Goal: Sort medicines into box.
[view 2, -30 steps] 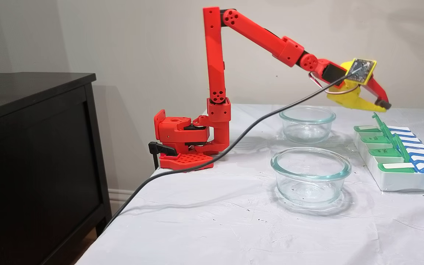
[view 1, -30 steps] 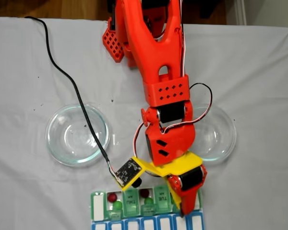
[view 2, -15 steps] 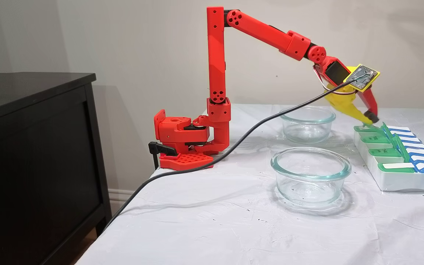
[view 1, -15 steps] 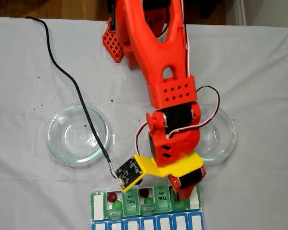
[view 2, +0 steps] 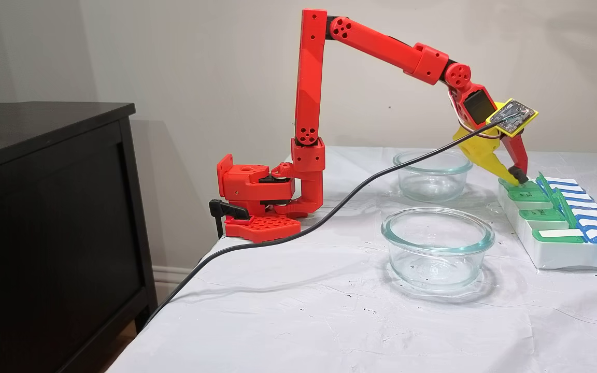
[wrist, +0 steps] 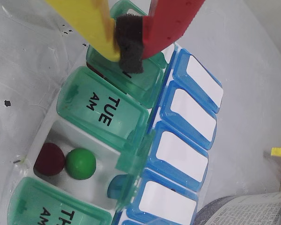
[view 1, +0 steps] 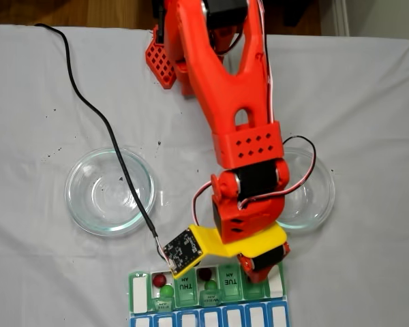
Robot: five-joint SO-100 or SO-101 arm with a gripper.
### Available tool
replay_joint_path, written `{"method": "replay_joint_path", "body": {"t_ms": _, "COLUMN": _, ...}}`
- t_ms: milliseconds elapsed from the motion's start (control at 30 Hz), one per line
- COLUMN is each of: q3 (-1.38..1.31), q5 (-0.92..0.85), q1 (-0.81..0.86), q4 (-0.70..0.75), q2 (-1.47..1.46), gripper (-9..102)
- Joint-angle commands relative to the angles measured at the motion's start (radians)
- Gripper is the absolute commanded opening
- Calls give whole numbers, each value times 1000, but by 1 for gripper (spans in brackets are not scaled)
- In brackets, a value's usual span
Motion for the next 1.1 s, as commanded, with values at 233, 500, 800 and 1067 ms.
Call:
{"method": "replay_joint_path", "body": {"t_ms": 233, "q3": -38, "q5": -20, "q1": -11, "q4": 120, "q2": -9, "gripper": 0}}
{"method": "replay_joint_path", "body": {"t_ms": 500, "q3": -20, "q5": -28, "q1": 25, "q4": 11, "q2": 141, "gripper": 0}}
{"method": "replay_joint_path", "body": {"t_ms": 800, "q3": 176, "q5": 3, "q1": 130, "q4": -273, "q2": 515, "gripper": 0}}
{"method": "replay_joint_path", "body": {"t_ms": 1067, "q3": 156, "q5": -37, "q1": 187, "q4": -356, "q2": 385, "gripper": 0}}
